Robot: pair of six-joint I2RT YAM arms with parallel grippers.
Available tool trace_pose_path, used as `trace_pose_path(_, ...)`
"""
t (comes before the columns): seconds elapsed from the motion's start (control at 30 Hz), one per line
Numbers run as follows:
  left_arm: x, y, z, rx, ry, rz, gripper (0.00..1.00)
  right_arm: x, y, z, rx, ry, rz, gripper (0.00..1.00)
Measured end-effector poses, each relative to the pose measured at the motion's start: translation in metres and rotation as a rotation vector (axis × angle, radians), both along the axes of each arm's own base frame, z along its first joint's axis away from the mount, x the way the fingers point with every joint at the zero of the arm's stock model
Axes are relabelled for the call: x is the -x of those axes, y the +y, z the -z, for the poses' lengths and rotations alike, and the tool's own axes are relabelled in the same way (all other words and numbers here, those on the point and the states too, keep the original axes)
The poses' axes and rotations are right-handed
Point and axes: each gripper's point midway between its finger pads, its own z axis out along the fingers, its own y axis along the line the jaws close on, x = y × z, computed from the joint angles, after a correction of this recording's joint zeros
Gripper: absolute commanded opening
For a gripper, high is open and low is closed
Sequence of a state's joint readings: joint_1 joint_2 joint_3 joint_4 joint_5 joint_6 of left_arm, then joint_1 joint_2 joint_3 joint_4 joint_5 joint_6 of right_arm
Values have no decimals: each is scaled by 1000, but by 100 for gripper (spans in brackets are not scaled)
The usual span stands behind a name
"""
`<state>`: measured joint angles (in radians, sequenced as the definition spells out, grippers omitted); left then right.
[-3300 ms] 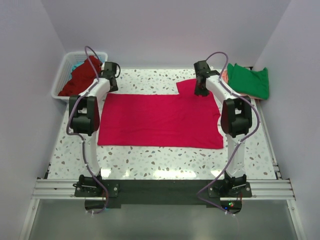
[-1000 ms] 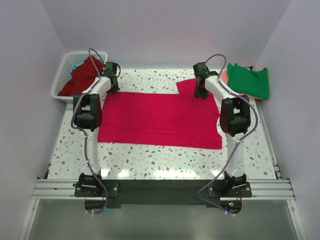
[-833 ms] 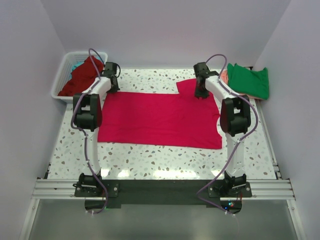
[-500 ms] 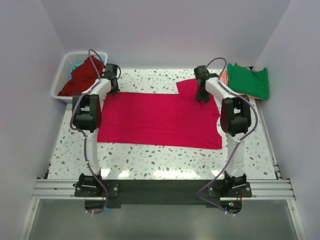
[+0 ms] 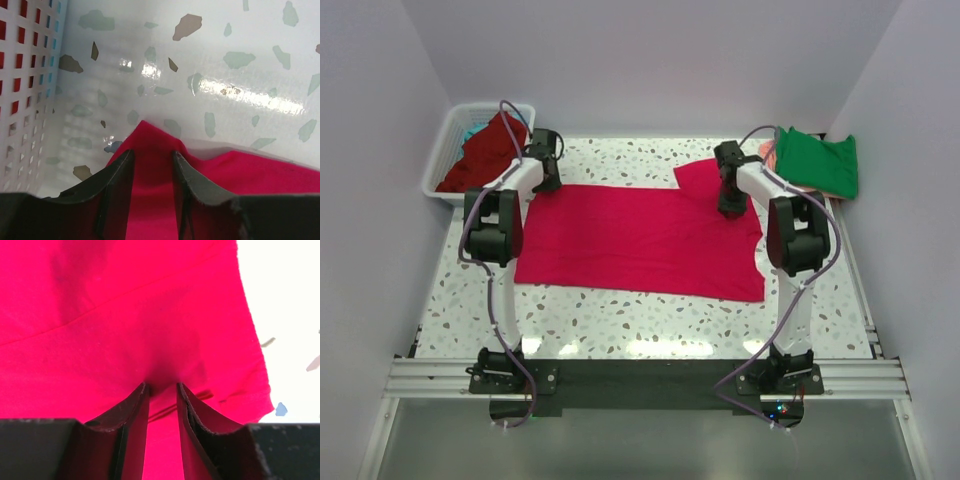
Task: Fold and stack the t-shirts
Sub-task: Fold the tshirt
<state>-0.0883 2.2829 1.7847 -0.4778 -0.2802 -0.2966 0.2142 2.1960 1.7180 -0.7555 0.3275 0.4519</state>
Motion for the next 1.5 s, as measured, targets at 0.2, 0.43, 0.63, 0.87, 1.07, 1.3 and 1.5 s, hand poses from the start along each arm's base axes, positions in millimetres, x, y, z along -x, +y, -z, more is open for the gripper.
trace_pose_path(0.2,4,-3,0,-1,12,6,41,21,-30,1,18,35,50,29)
trace_pose_path(0.43,4,-6,0,13,14,15,41,34,-62,1,32,54,99,28)
trace_pose_path(0.63,3,-10,-1,29,15,23,41,32,-61,1,21,56,86,27)
trace_pose_path(0.87,1,-17,-1,32,12,33,45,30,-60,0,18,58,74,27)
trace_pose_path(1.07,-2,-22,-1,22,-6,40,48,30,-60,0,19,59,73,26)
trace_pose_path(1.3,-6,-22,0,4,-10,35,17,30,-60,0,19,59,73,26)
trace_pose_path(1.5,-12,-22,0,-16,-20,32,0,30,-60,0,18,59,73,25)
